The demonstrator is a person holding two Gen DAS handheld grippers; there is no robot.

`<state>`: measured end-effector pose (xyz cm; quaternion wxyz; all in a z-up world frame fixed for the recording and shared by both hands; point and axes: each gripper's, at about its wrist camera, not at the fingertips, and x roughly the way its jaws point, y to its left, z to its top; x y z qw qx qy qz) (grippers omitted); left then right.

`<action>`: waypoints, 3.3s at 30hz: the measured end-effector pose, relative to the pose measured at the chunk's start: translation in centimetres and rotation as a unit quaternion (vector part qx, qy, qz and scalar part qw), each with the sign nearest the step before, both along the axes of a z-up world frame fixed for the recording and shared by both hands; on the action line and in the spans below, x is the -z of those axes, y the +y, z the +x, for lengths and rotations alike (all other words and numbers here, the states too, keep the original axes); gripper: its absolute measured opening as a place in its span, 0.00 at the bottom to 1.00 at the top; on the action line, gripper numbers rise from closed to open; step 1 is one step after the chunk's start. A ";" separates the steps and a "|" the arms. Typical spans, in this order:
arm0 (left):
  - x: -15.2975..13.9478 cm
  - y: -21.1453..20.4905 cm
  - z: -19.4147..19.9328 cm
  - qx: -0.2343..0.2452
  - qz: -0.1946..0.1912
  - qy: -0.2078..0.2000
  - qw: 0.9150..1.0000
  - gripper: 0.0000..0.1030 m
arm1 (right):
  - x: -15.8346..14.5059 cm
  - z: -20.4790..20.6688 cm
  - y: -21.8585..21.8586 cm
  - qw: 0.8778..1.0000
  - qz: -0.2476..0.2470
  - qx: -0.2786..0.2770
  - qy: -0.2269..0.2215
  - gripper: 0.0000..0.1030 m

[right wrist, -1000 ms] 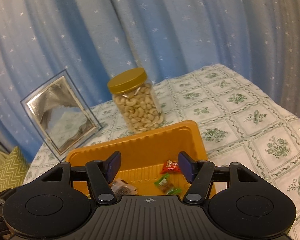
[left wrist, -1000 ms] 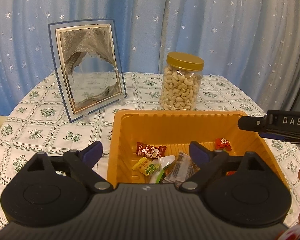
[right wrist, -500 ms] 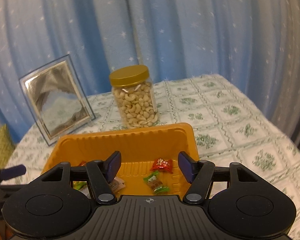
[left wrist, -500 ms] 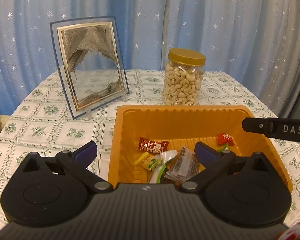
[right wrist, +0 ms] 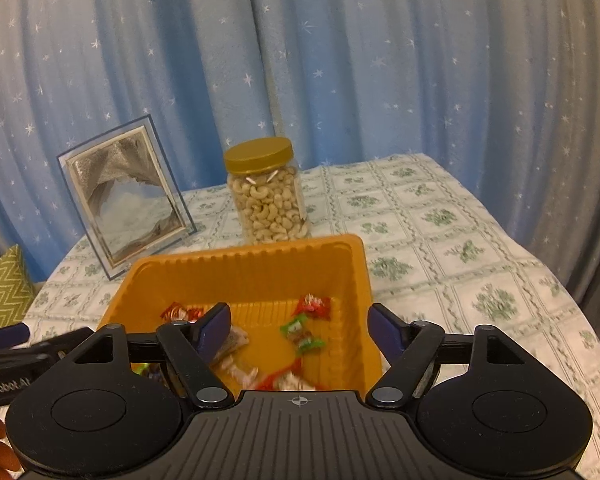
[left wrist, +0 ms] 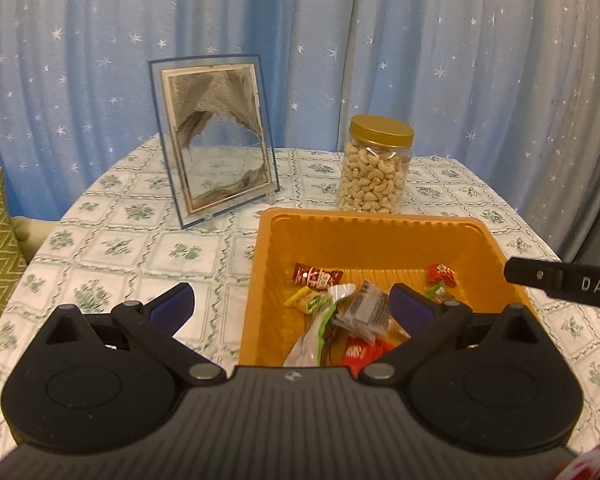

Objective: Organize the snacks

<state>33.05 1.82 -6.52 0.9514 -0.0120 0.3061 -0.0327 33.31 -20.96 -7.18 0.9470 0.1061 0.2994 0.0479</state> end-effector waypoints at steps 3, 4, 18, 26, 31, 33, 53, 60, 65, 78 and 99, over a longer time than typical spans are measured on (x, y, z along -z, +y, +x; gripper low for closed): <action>-0.8 0.1 -1.9 -0.006 0.000 0.000 1.000 1.00 | -0.4 -1.8 0.0 1.000 -0.002 -0.002 0.000 0.74; -1.1 0.2 -2.5 -0.009 -0.002 0.001 1.000 1.00 | -0.7 -2.4 0.0 1.000 -0.004 -0.002 -0.001 0.74; -4.1 0.8 -13.1 -0.025 -0.027 0.033 0.999 1.00 | -3.6 -13.3 -0.2 1.000 -0.001 -0.006 0.025 0.75; -6.4 0.7 -19.4 -0.020 -0.051 0.031 0.998 1.00 | -5.9 -18.9 0.0 1.000 0.006 -0.004 0.029 0.76; -7.6 0.4 -22.9 -0.026 -0.041 0.026 0.998 1.00 | -7.1 -22.1 0.2 1.000 0.004 -0.013 0.023 0.76; -8.2 0.3 -24.2 -0.030 -0.032 0.026 0.999 1.00 | -7.5 -23.3 0.3 1.000 0.001 -0.018 0.022 0.76; -11.0 -0.7 -33.3 -0.019 -0.020 0.010 1.000 1.00 | -9.8 -34.0 0.4 0.998 -0.047 -0.036 0.004 0.78; -10.9 -1.0 -35.3 -0.013 -0.010 0.011 1.000 1.00 | -10.2 -35.9 0.3 0.999 -0.044 -0.031 -0.003 0.78; -10.7 -0.9 -35.6 -0.011 -0.011 0.013 1.000 1.00 | -10.3 -36.4 0.8 0.998 -0.049 -0.036 -0.001 0.78; -10.4 -0.7 -35.5 -0.013 -0.012 0.018 1.000 1.00 | -9.7 -35.9 1.0 0.998 -0.045 -0.038 0.011 0.78; -10.0 -1.1 -35.4 -0.006 -0.013 0.023 1.000 1.00 | -9.3 -35.9 1.1 0.998 -0.043 -0.038 0.015 0.78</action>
